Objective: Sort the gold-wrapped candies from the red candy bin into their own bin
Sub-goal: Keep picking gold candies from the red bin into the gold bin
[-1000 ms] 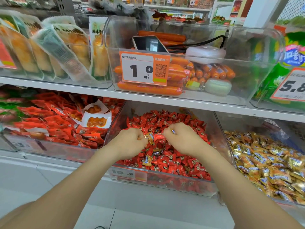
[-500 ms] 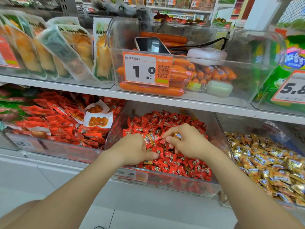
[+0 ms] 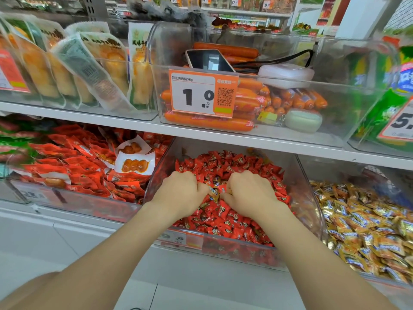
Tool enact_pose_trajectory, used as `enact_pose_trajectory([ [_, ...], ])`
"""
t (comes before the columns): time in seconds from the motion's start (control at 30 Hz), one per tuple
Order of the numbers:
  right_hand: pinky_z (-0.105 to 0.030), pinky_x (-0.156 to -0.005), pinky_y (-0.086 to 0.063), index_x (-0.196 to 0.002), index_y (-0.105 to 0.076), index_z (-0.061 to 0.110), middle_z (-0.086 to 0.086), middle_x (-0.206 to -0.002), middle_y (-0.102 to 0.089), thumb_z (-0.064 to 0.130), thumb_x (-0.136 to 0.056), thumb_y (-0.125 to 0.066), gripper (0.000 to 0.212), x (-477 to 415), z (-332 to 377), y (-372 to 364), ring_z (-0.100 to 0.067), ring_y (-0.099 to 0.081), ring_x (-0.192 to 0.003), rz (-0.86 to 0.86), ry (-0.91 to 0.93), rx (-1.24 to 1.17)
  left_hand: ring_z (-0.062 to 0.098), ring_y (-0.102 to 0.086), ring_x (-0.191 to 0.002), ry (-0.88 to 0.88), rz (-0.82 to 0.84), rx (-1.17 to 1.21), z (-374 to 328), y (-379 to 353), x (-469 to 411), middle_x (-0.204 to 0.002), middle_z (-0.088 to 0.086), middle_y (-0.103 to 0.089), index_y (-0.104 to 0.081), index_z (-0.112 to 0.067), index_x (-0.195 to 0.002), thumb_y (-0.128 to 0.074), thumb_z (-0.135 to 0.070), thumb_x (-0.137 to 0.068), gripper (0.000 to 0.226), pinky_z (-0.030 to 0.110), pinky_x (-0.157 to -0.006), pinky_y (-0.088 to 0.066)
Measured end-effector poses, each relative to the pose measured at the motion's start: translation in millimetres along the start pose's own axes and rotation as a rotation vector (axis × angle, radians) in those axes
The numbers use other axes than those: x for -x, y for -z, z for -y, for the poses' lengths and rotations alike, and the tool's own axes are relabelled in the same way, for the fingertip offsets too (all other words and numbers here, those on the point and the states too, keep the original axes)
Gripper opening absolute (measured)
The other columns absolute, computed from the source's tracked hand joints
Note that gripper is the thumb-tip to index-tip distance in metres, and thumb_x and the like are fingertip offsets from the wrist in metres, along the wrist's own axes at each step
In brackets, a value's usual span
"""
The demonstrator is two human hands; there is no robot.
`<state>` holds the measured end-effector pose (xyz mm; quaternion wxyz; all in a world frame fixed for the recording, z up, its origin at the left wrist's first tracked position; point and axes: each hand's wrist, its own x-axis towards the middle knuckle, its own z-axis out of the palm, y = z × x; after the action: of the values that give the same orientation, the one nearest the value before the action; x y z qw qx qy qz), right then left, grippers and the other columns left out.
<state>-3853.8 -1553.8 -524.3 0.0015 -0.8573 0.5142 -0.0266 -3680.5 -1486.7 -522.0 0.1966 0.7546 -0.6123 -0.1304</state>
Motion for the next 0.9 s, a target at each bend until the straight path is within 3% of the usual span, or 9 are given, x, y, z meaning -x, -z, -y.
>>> enact_pose_trajectory([
  [0.13,-0.034,-0.065,-0.043,-0.081,-0.063,0.024,0.001,-0.08,-0.057,0.057,-0.095,-0.067,0.036,2,3,9,-0.029,-0.068,-0.085,-0.115,-0.013,-0.042,0.024,-0.053,-0.055,-0.051,-0.075,-0.022,3,-1,-10,-0.064,0.006,-0.056,-0.053,-0.007,-0.072,-0.054,-0.025,-0.097,0.031,0.034,-0.049,-0.042],
  [0.2,-0.034,-0.068,-0.048,-0.092,-0.075,0.031,0.002,-0.089,-0.07,0.056,-0.095,-0.067,0.026,5,10,11,-0.028,-0.07,-0.09,-0.145,0.034,-0.104,0.029,-0.063,-0.073,-0.146,-0.035,-0.087,7,0,-13,-0.085,0.003,-0.064,-0.063,-0.015,-0.103,-0.052,-0.022,-0.097,0.015,0.04,-0.064,-0.054],
  [0.27,-0.037,-0.074,-0.05,-0.111,-0.076,0.036,-0.001,-0.103,-0.074,0.055,-0.096,-0.067,0.026,4,19,9,-0.029,-0.07,-0.1,-0.123,0.071,-0.1,0.031,-0.064,-0.089,-0.234,0.05,-0.183,11,0,-14,-0.105,0.001,-0.061,-0.059,-0.031,-0.122,-0.05,-0.022,-0.1,0.025,0.044,-0.075,-0.056],
  [0.37,-0.038,-0.075,-0.046,-0.118,-0.069,0.022,-0.008,-0.111,-0.069,0.056,-0.093,-0.071,0.042,-1,31,-1,-0.034,-0.068,-0.106,-0.034,0.058,-0.027,0.034,-0.064,-0.09,-0.197,0.088,-0.314,17,-2,-15,-0.107,0.005,-0.059,-0.06,-0.029,-0.101,-0.048,-0.03,-0.107,0.013,0.047,-0.077,-0.056],
  [0.43,-0.039,-0.074,-0.044,-0.112,-0.063,0.017,-0.009,-0.112,-0.067,0.053,-0.092,-0.074,0.043,-5,33,-5,-0.036,-0.067,-0.106,-0.017,0.034,0.001,0.034,-0.062,-0.08,-0.163,0.082,-0.329,20,-5,-18,-0.093,0.007,-0.061,-0.047,-0.022,-0.074,-0.049,-0.041,-0.108,0.04,0.044,-0.071,-0.055],
  [0.53,-0.039,-0.074,-0.044,-0.112,-0.06,0.017,-0.01,-0.116,-0.065,0.047,-0.09,-0.079,0.042,-8,28,-6,-0.036,-0.066,-0.107,-0.012,0.005,0.022,0.029,-0.058,-0.067,-0.086,0.074,-0.277,17,-7,-18,-0.072,0.003,-0.053,-0.041,-0.02,-0.065,-0.053,-0.054,-0.105,0.054,0.038,-0.061,-0.048],
  [0.63,-0.036,-0.073,-0.043,-0.1,-0.053,0.018,-0.008,-0.112,-0.064,0.055,-0.081,-0.085,0.053,-10,23,-6,-0.033,-0.066,-0.104,0.013,-0.027,0.0,0.032,-0.064,-0.078,-0.065,0.052,-0.337,13,-10,-17,-0.083,0.006,-0.06,-0.044,-0.017,-0.074,-0.062,-0.054,-0.1,0.049,0.039,-0.065,-0.05],
  [0.77,-0.039,-0.08,-0.051,-0.124,-0.066,0.02,-0.008,-0.117,-0.068,0.063,-0.078,-0.083,0.065,-12,23,-18,-0.033,-0.067,-0.11,0.02,0.035,-0.041,0.038,-0.067,-0.099,-0.117,0.047,-0.395,9,-14,-17,-0.112,0.011,-0.064,-0.054,-0.015,-0.112,-0.066,-0.044,-0.1,0.033,0.042,-0.072,-0.052],
  [0.9,-0.04,-0.085,-0.051,-0.125,-0.071,0.03,-0.007,-0.123,-0.068,0.056,-0.089,-0.076,0.045,-16,18,-22,-0.033,-0.065,-0.114,0.017,0.046,-0.116,0.039,-0.065,-0.109,-0.093,0.122,-0.441,9,-16,-20,-0.122,0.013,-0.064,-0.063,-0.019,-0.124,-0.068,-0.037,-0.099,0.031,0.046,-0.084,-0.055],
])
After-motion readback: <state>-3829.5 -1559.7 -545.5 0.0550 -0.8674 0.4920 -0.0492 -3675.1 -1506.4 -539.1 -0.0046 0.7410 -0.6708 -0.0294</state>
